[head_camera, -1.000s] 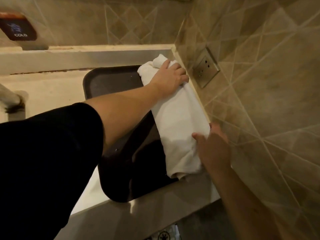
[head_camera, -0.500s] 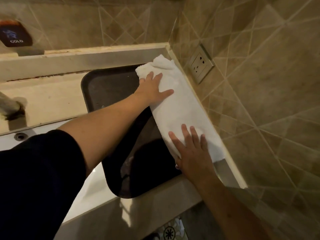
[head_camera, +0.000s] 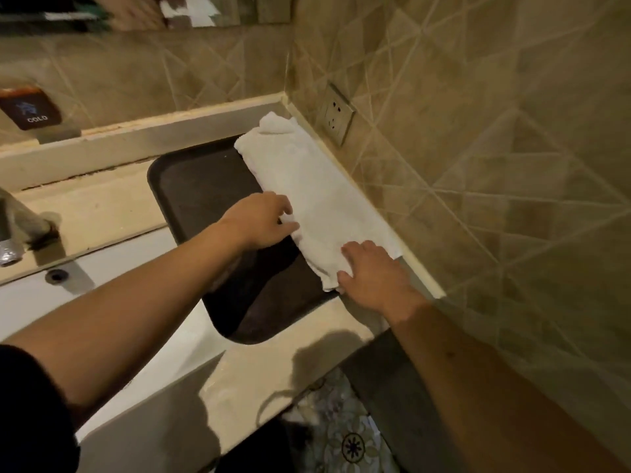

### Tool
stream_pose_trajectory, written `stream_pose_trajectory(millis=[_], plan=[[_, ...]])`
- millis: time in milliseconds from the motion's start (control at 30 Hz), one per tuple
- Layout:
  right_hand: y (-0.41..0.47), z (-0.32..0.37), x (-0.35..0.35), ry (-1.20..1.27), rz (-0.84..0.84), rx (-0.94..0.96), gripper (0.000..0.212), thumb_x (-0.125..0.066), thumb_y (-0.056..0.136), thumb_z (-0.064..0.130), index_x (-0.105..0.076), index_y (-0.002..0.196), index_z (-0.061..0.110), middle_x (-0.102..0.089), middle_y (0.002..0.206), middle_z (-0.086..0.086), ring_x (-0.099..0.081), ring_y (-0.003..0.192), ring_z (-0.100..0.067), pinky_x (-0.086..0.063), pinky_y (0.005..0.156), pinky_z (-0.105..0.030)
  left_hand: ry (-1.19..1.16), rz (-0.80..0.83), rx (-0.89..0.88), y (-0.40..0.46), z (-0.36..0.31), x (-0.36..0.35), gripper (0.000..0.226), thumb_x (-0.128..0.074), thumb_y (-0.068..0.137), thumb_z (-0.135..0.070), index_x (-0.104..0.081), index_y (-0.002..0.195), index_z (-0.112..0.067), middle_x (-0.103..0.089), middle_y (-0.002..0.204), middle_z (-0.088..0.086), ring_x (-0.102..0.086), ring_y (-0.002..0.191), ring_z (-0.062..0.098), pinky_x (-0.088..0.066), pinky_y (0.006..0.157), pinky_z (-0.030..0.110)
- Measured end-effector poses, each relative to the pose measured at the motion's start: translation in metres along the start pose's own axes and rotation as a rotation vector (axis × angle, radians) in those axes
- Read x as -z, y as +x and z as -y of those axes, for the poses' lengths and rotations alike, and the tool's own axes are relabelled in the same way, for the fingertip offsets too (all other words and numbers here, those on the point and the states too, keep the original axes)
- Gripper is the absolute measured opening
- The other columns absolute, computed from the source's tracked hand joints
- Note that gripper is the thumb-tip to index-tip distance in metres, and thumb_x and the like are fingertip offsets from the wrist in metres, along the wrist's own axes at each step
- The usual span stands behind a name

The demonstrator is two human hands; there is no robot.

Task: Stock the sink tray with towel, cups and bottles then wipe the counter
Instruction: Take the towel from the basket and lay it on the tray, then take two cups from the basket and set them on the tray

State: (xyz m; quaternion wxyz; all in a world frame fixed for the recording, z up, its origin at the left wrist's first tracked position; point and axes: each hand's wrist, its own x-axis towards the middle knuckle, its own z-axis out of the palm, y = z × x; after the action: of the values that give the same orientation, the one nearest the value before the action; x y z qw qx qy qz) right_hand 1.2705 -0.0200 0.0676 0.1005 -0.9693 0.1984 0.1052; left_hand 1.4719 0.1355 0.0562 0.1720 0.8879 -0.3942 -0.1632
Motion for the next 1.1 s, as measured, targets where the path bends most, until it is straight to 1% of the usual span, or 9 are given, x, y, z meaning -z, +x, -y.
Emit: stream_pose_trajectory(millis=[133, 233, 333, 500, 700, 900, 1000, 1067, 1100], plan=[[-0.063, -0.023, 0.011, 0.127, -0.012, -0.096, 0.033, -0.056, 0.095, 0.038, -0.059, 0.123, 0.021, -0.062, 0.117, -0.006, -0.060, 0.103, -0.024, -0.046, 0.076, -0.030, 0.054, 0.018, -0.116, -0.058, -0.052, -0.008, 0.039, -0.057, 0.089, -0.055, -0.064, 0.113, -0.026, -0.069, 0.105, -0.004, -0.065, 0.091, 0.015, -0.055, 0.082, 0.038], [-0.127, -0.046, 0.016, 0.137, -0.077, -0.161, 0.030, -0.057, 0.094, 0.040, -0.063, 0.116, 0.021, -0.064, 0.112, -0.004, -0.060, 0.095, -0.021, -0.041, 0.070, -0.028, 0.079, 0.088, -0.212, -0.101, -0.104, -0.019, 0.035, -0.058, 0.089, -0.055, -0.065, 0.110, -0.027, -0.069, 0.105, -0.004, -0.065, 0.089, 0.014, -0.055, 0.081, 0.037], [-0.208, -0.068, 0.017, 0.189, -0.135, -0.259, 0.021, -0.058, 0.093, 0.038, -0.064, 0.104, 0.021, -0.065, 0.103, -0.003, -0.061, 0.090, -0.021, -0.045, 0.070, -0.030, 0.106, 0.137, -0.312, -0.148, -0.165, -0.035, 0.033, -0.059, 0.091, -0.052, -0.065, 0.112, -0.027, -0.069, 0.109, -0.004, -0.064, 0.091, 0.014, -0.055, 0.083, 0.034], [-0.378, -0.109, 0.004, 0.219, -0.192, -0.438, 0.024, -0.054, 0.096, 0.040, -0.062, 0.101, 0.018, -0.065, 0.100, -0.005, -0.063, 0.090, -0.025, -0.055, 0.077, -0.040, 0.220, 0.189, -0.548, -0.228, -0.286, -0.078, 0.033, -0.060, 0.090, -0.050, -0.066, 0.105, -0.021, -0.071, 0.106, 0.002, -0.066, 0.094, 0.023, -0.051, 0.080, 0.034], [-0.599, -0.141, -0.037, 0.262, -0.330, -0.745, 0.016, -0.057, 0.094, 0.041, -0.057, 0.091, 0.024, -0.060, 0.088, 0.000, -0.059, 0.079, -0.021, -0.054, 0.072, -0.038, 0.236, 0.263, -0.875, -0.333, -0.436, -0.154, 0.035, -0.060, 0.088, -0.053, -0.069, 0.108, -0.026, -0.073, 0.101, -0.003, -0.068, 0.090, 0.021, -0.053, 0.077, 0.033], [-0.795, -0.143, -0.090, 0.323, -0.429, -1.106, 0.012, -0.059, 0.090, 0.042, -0.055, 0.088, 0.031, -0.056, 0.085, 0.007, -0.057, 0.077, -0.016, -0.045, 0.064, -0.032, 0.236, 0.443, -1.210, -0.455, -0.563, -0.234, 0.023, -0.065, 0.083, -0.052, -0.067, 0.094, -0.031, -0.069, 0.087, -0.011, -0.066, 0.079, 0.012, -0.056, 0.069, 0.033], [-0.873, -0.136, -0.113, 0.361, -0.439, -1.291, 0.013, -0.061, 0.090, 0.043, -0.053, 0.089, 0.033, -0.053, 0.086, 0.009, -0.054, 0.076, -0.015, -0.041, 0.064, -0.030, 0.304, 0.521, -1.357, -0.515, -0.618, -0.269, 0.030, -0.062, 0.084, -0.055, -0.066, 0.101, -0.031, -0.068, 0.096, -0.010, -0.065, 0.086, 0.014, -0.056, 0.077, 0.036], [-0.935, -0.130, -0.131, 0.378, -0.459, -1.444, 0.016, -0.061, 0.090, 0.044, -0.059, 0.094, 0.028, -0.058, 0.090, 0.006, -0.059, 0.080, -0.017, -0.048, 0.067, -0.033, 0.373, 0.571, -1.480, -0.564, -0.663, -0.301, 0.032, -0.061, 0.085, -0.056, -0.065, 0.105, -0.032, -0.068, 0.099, -0.010, -0.064, 0.089, 0.014, -0.055, 0.081, 0.036], [-0.941, -0.130, -0.133, 0.380, -0.462, -1.448, 0.019, -0.061, 0.090, 0.044, -0.061, 0.096, 0.027, -0.061, 0.093, 0.004, -0.061, 0.083, -0.019, -0.051, 0.069, -0.034, 0.376, 0.585, -1.487, -0.569, -0.668, -0.302, 0.032, -0.061, 0.085, -0.056, -0.065, 0.105, -0.031, -0.068, 0.100, -0.009, -0.064, 0.089, 0.014, -0.055, 0.082, 0.037]])
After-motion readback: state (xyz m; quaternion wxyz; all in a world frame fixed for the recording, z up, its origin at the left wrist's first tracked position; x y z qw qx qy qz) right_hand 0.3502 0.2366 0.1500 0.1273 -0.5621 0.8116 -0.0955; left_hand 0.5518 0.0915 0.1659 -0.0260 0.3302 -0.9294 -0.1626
